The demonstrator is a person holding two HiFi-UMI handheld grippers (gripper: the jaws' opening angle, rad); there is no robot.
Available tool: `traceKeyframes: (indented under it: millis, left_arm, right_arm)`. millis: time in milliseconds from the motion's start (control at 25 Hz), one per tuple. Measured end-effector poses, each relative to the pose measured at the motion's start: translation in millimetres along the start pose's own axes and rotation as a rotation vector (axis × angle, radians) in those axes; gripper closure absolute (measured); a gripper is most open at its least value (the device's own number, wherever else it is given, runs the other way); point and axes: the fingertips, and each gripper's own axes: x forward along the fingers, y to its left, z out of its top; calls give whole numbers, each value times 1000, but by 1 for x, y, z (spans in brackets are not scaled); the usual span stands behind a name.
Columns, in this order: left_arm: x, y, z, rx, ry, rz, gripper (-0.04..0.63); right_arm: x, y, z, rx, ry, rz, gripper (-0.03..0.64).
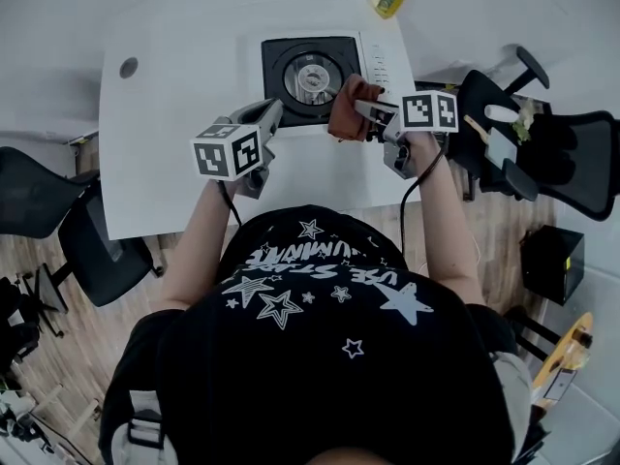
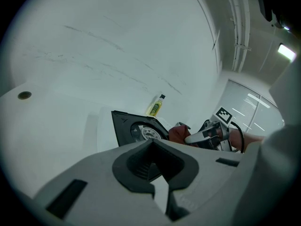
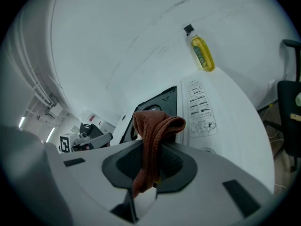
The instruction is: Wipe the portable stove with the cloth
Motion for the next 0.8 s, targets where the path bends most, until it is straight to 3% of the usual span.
traceKeyframes:
  millis: [800]
  left_arm:
    - [48,-37,-1,13,22,-12,591]
  right_arm:
    - [-64,-72,18,70,-85,-39,552]
